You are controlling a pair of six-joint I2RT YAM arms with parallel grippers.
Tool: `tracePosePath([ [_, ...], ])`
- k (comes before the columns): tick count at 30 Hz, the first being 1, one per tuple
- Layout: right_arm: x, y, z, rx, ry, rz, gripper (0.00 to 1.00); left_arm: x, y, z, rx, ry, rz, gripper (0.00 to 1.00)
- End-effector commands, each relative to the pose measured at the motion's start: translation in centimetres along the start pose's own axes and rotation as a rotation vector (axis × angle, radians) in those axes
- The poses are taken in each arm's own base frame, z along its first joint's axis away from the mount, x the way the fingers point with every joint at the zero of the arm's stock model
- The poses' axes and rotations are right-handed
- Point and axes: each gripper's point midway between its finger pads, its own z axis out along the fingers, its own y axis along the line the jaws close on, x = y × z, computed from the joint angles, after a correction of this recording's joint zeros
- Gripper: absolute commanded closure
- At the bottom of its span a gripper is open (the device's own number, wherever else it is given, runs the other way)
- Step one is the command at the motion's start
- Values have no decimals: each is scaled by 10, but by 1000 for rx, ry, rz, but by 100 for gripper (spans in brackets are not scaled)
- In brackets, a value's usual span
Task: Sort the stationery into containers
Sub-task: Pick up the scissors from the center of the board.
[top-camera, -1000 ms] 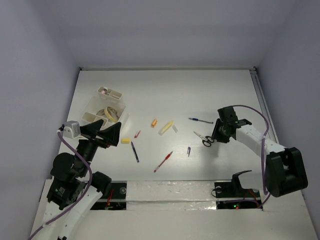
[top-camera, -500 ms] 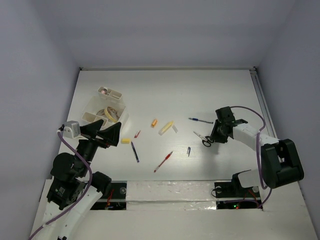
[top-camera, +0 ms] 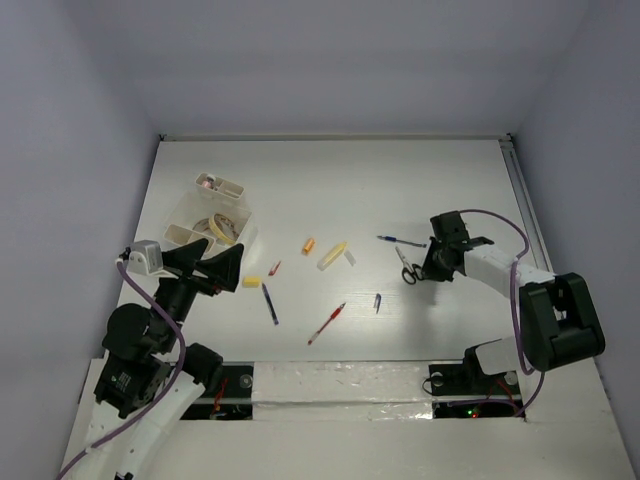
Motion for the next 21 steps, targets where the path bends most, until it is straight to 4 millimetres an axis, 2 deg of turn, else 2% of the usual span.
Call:
tracePosePath([
  [1, 10, -1, 4, -20, 32, -18, 96, 6, -6, 9, 29, 23, 6, 1],
  [6, -4, 13, -16, -102, -14, -72, 100, 12, -13, 15, 67, 51, 7, 1],
  [12, -29, 47, -69, -280, -108, -161, 100, 33, -28, 28, 144, 141, -14, 1],
  [13, -32, 52, -76, -297, -123, -185, 100, 41, -30, 32, 154, 176, -26, 1],
  [15, -30, 64, -91, -344, -133, -237, 100, 49, -33, 37, 155, 209, -75, 1],
  [16, -35, 72, -99, -365, -152, -273, 100, 62, -37, 42, 177, 266, -94, 1],
  [17, -33, 78, -103, -379, -154, -306, 100, 68, -41, 44, 195, 291, -112, 1],
  [18, -24, 90, -106, -399, -141, -364, 100, 71, -54, 43, 263, 317, -134, 1],
  [19, -28, 100, -114, -419, -161, -417, 100, 81, -58, 48, 277, 360, -171, 2],
  [21, -15, 121, -117, -486, -132, -521, 100, 80, -72, 51, 340, 385, -197, 2],
])
